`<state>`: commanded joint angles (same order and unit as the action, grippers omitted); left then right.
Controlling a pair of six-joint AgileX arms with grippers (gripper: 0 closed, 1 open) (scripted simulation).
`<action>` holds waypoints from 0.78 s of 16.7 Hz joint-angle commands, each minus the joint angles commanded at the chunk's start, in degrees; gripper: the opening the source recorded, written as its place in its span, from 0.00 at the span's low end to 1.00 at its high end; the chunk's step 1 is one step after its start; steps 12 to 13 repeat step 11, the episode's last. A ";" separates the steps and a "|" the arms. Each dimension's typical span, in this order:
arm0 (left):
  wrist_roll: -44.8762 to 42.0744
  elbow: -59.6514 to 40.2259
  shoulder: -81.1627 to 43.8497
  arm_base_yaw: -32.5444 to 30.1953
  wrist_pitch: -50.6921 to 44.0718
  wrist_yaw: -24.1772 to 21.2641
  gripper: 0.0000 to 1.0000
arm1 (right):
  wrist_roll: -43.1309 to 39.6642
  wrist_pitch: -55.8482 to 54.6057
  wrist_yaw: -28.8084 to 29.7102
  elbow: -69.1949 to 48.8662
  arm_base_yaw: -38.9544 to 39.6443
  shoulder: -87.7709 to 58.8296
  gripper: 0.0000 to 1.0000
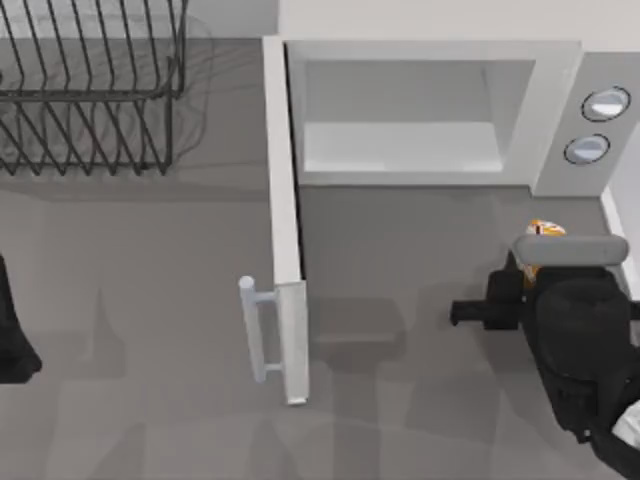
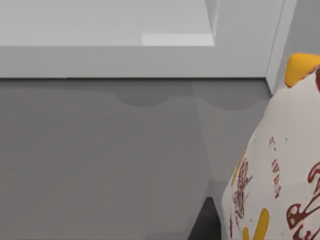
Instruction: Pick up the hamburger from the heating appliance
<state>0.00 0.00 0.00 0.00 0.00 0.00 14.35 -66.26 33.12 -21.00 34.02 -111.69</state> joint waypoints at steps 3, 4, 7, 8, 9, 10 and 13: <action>0.00 0.00 0.00 0.00 0.00 0.00 1.00 | 0.00 0.00 0.00 0.00 0.00 0.00 0.83; 0.00 0.00 0.00 0.00 0.00 0.00 1.00 | 0.00 0.00 0.00 0.00 0.00 0.00 0.90; 0.00 0.00 0.00 0.00 0.00 0.00 1.00 | 0.00 0.00 0.00 0.00 0.00 0.00 1.00; 0.00 0.00 0.00 0.00 0.00 0.00 1.00 | 0.00 0.00 0.00 0.00 0.00 0.00 1.00; 0.00 0.00 0.00 0.00 0.00 0.00 1.00 | 0.00 0.00 0.00 0.00 0.00 0.00 1.00; 0.00 0.00 0.00 0.00 0.00 0.00 1.00 | 0.00 0.00 0.00 0.00 0.00 0.00 1.00; 0.00 0.00 0.00 0.00 0.00 0.00 1.00 | 0.00 0.00 0.00 0.00 0.00 0.00 1.00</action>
